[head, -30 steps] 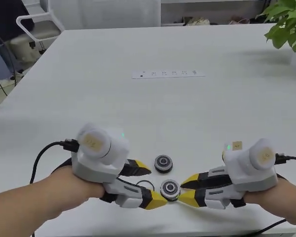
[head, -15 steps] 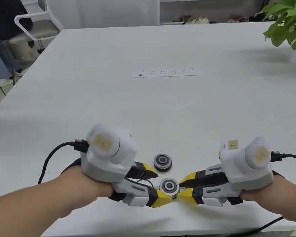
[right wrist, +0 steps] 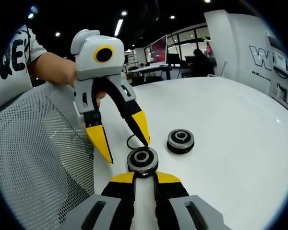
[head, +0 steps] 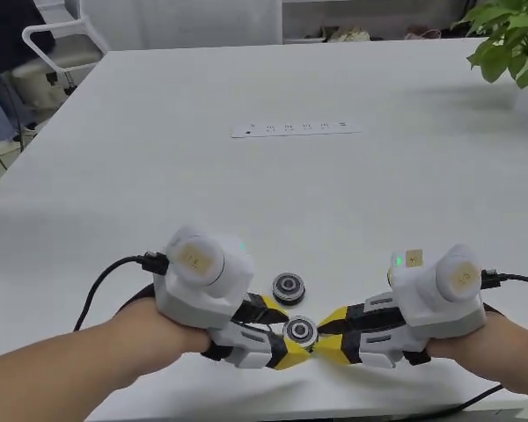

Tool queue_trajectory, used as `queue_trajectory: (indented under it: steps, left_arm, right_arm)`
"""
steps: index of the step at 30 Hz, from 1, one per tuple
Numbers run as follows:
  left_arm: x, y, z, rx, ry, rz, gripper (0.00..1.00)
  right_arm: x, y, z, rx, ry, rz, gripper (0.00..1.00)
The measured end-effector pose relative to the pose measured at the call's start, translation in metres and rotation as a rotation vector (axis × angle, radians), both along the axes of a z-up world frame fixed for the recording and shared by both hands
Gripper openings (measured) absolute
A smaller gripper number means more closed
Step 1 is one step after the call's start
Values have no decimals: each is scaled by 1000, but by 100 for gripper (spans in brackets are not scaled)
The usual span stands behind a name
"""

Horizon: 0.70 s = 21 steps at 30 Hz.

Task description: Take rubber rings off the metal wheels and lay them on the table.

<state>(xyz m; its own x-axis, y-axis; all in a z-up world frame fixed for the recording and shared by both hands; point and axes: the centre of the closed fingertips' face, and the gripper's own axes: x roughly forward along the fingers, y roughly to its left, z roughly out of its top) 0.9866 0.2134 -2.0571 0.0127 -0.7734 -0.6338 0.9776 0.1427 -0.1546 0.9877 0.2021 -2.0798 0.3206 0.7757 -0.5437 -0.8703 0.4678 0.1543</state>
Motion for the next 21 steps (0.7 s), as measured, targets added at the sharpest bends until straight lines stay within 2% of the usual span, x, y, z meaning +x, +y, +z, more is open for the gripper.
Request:
queue_trajectory:
  steps: [6,10,11,15,21]
  left_arm:
    - [2,-3,0,-9,4,8,22]
    - [1,-4,-1,-15,-5,5,18]
    - [1,-4,-1,-13,-19,2,18]
    - [3,-4,-2,-9,-34,3,16]
    - [6,-4,-3,-7,-74,14,12]
  right_arm:
    - [0,0,0,3,-1,-2,11]
    - [0,0,0,7,-1,-4,11]
    - [0,0,0,8,-1,-4,11]
    - [0,0,0,9,-2,-4,11]
    - [-1,0,0,9,-3,-5,11]
